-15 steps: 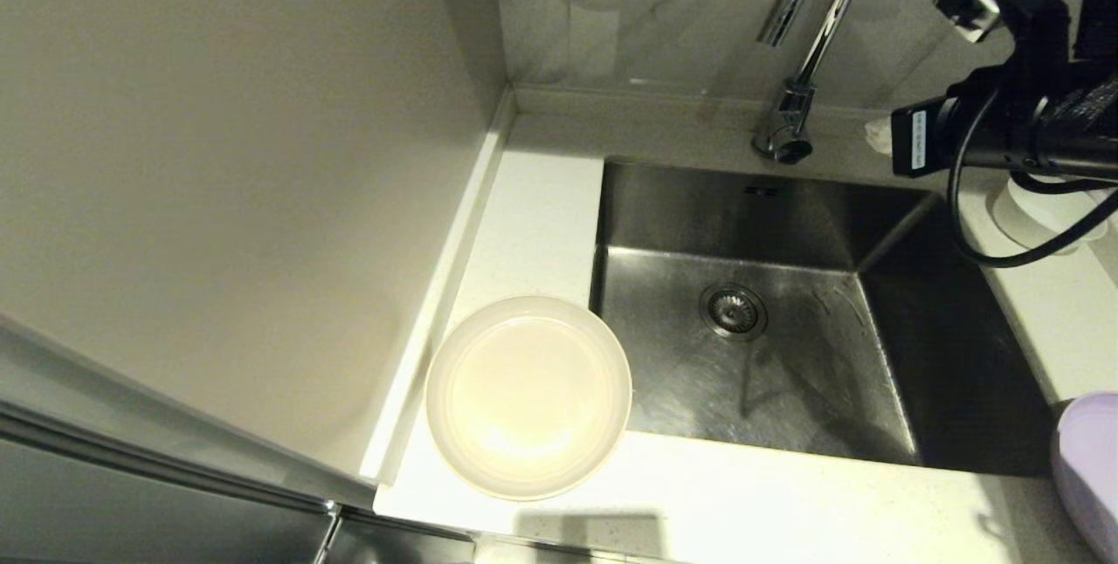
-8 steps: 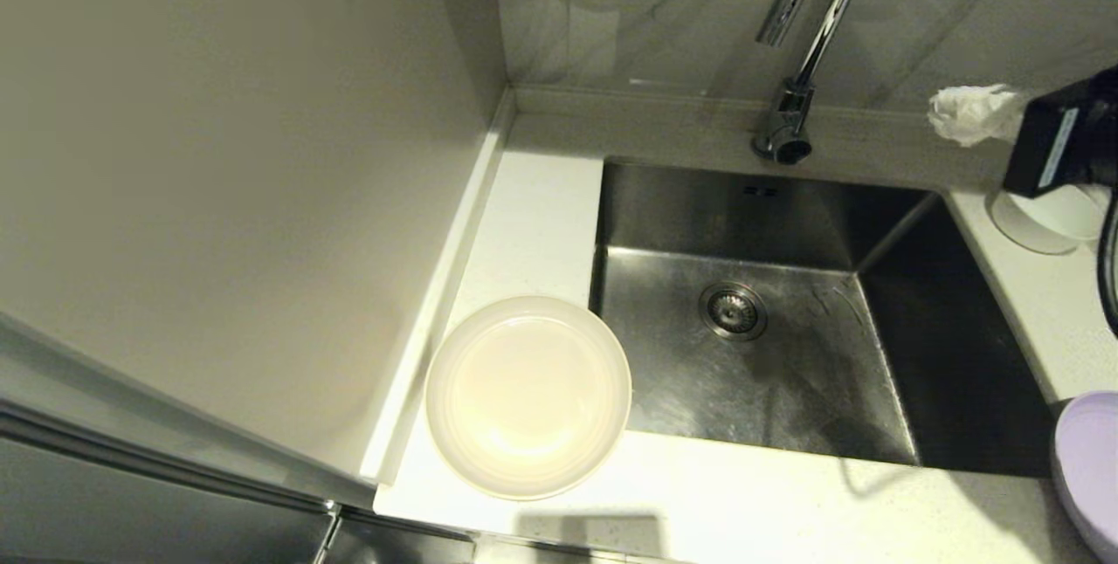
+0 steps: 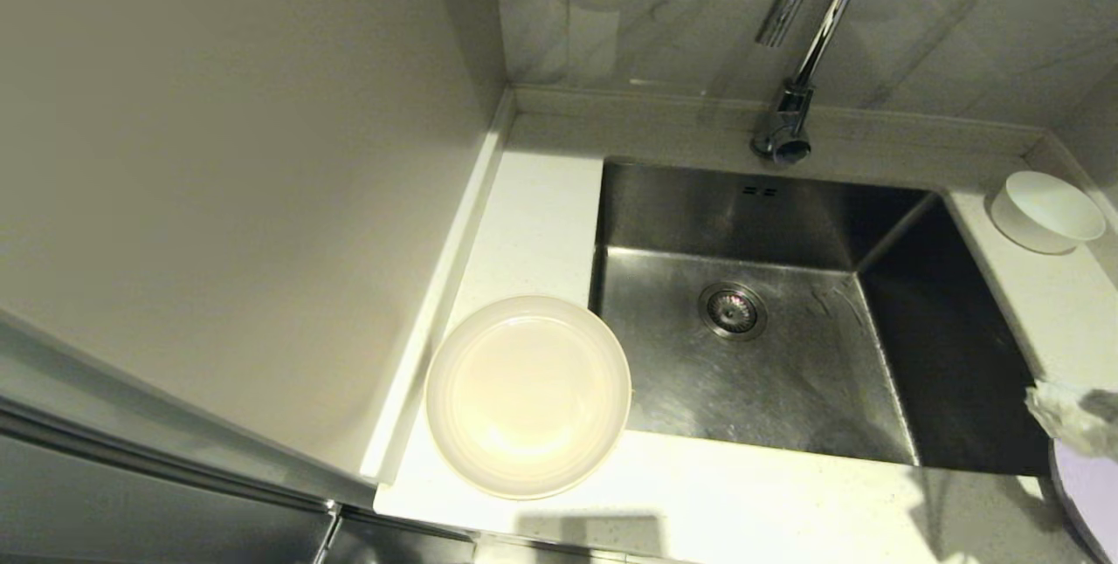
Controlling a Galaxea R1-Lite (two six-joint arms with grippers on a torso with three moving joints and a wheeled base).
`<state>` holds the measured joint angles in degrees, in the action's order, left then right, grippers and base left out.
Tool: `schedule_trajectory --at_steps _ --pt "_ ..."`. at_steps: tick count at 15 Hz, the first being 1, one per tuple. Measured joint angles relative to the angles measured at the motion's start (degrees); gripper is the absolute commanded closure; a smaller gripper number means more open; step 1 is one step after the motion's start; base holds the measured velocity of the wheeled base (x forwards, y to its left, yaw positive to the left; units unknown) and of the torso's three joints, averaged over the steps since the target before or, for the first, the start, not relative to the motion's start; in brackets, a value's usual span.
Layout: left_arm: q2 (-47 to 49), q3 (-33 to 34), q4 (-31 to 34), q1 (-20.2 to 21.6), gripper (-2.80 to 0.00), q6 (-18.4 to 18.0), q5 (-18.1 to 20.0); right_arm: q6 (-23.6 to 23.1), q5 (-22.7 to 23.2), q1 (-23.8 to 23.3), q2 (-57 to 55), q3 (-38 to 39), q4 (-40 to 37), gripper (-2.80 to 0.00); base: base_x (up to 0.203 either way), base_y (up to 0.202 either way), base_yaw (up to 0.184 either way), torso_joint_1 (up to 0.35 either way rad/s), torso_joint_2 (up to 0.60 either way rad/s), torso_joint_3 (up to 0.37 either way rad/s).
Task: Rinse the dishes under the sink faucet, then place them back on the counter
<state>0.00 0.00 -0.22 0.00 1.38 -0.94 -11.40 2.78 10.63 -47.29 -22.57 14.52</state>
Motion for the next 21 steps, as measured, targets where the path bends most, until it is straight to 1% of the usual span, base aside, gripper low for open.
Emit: schedule_trajectory --at_steps 3,6,8,10,13,14,18,21 --pt "0.0 0.0 0.0 0.0 0.0 0.0 0.0 1.1 0.0 -3.0 11.7 10.1 0.5 0.0 0.0 0.0 0.0 0.0 0.0 0.0" --pt "0.0 0.0 0.0 0.0 0.0 0.0 0.0 1.8 -0.1 -6.8 21.6 17.2 0.6 0.0 0.0 0.0 0.0 0.0 0.0 0.0" --pt "0.0 0.0 0.0 0.0 0.0 0.0 0.0 4.1 -0.3 -9.2 26.8 21.0 -0.5 0.0 0.0 0.0 0.0 0.0 0.0 0.0" --pt "0.0 0.0 0.0 0.0 0.0 0.0 0.0 5.8 -0.5 -10.8 30.8 22.2 -6.1 0.0 0.0 0.0 0.0 0.0 0.0 0.0" --pt "0.0 0.0 0.0 0.0 0.0 0.0 0.0 6.3 -1.3 -11.2 35.3 22.4 -13.2 0.0 0.0 0.0 0.0 0.0 0.0 0.0" --pt "0.0 0.0 0.0 0.0 0.0 0.0 0.0 6.3 -1.4 -11.1 36.9 22.5 -14.3 0.0 0.0 0.0 0.0 0.0 0.0 0.0" --pt "0.0 0.0 0.0 0.0 0.0 0.0 0.0 6.2 -1.5 -10.8 44.3 22.5 -14.7 0.0 0.0 0.0 0.0 0.0 0.0 0.0" --pt "0.0 0.0 0.0 0.0 0.0 0.0 0.0 7.2 -1.5 -10.7 46.6 22.5 -14.8 0.0 0.0 0.0 0.0 0.0 0.0 0.0"
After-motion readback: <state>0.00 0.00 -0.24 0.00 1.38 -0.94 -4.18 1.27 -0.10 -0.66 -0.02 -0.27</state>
